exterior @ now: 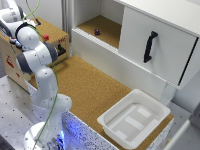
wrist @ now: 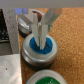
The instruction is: Turn off the blue light lamp
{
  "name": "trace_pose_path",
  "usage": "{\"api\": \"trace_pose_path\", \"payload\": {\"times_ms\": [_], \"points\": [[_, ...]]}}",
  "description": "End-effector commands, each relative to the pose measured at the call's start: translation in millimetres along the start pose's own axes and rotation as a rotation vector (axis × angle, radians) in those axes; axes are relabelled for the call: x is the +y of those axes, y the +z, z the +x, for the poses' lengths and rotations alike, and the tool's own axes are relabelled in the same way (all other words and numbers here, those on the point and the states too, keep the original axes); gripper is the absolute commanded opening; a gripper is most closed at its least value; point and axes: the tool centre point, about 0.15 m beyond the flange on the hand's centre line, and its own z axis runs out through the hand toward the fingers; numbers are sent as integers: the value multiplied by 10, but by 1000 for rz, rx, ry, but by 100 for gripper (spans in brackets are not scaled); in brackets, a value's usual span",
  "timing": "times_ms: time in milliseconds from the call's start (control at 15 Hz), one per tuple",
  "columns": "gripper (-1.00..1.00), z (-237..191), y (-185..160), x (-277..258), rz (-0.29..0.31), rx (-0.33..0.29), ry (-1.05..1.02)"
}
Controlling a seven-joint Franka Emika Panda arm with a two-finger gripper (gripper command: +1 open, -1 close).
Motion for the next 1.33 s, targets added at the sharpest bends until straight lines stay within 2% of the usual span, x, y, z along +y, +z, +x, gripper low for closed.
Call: {"api": "trace_pose_path", "payload": {"times_ms": [0,67,133,267,400,867,1133,1267], "points": [[-100,218,-524,79,-106,18,89],[-100,188,-831,129,-130,52,95],[100,139,-1039,178,-150,65,99],[100,9,-1231,297,-193,60,114],[100,-139,-1203,428,-202,40,170],[100,-856,-852,890,-184,-29,425],[100,-1464,-607,1117,-166,-77,597],[100,-1776,-496,1185,-148,-77,706]]}}
